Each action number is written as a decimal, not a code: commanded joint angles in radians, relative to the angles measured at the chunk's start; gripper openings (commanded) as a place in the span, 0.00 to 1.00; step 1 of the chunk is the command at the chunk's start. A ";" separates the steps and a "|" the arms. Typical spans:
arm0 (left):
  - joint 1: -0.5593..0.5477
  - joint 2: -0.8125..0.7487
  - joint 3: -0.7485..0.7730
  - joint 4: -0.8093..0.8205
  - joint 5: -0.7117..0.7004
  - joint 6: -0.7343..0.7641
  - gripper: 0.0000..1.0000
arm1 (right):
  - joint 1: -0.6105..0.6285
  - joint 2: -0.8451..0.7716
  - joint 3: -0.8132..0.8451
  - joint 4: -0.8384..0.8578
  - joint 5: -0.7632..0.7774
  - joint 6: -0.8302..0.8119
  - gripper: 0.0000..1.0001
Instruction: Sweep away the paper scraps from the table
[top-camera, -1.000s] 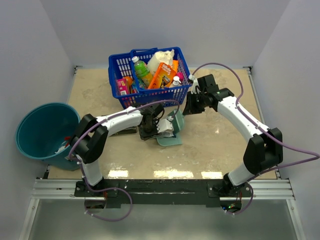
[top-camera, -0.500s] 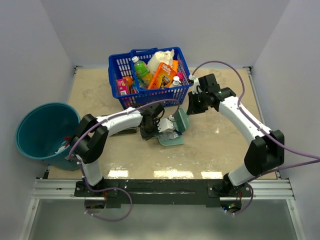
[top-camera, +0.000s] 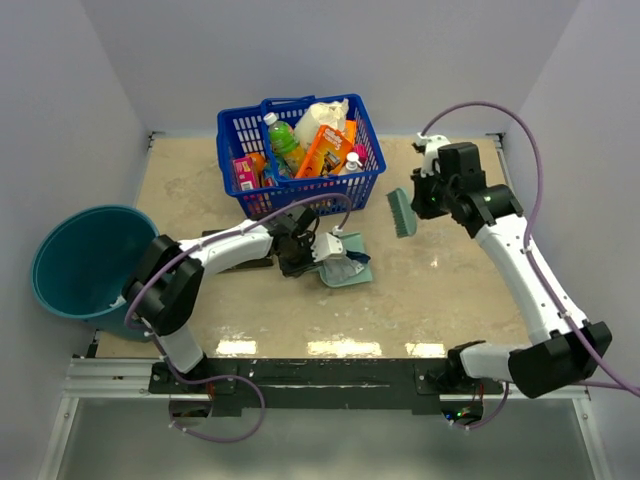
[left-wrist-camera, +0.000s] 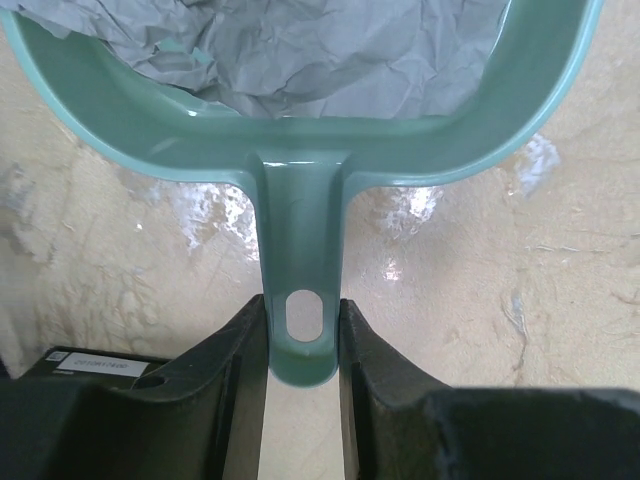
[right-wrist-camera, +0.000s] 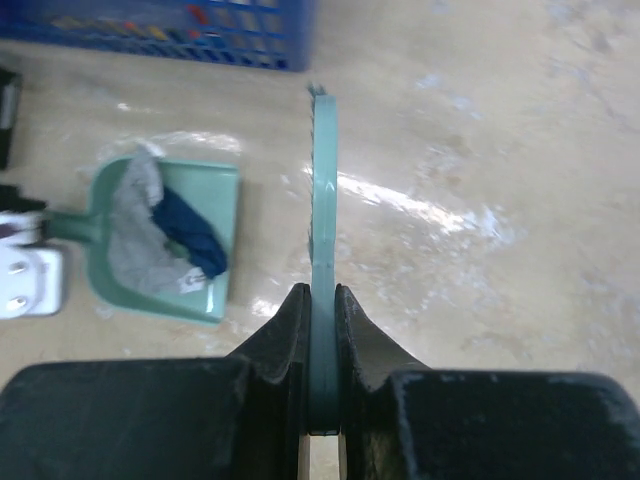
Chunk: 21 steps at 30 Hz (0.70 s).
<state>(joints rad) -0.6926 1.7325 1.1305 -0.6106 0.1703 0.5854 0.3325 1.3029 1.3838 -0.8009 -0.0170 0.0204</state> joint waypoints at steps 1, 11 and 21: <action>0.002 -0.068 0.037 0.039 0.072 0.020 0.00 | -0.095 0.021 -0.060 -0.038 0.098 0.035 0.00; 0.016 -0.215 0.121 -0.147 0.060 0.142 0.00 | -0.118 0.029 -0.131 0.065 0.069 0.095 0.00; 0.136 -0.362 0.296 -0.365 0.132 0.100 0.00 | -0.130 0.076 -0.167 0.114 0.023 0.102 0.00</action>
<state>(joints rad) -0.5945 1.4509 1.3491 -0.8845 0.2768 0.6994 0.2123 1.3651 1.2327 -0.7525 0.0292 0.1055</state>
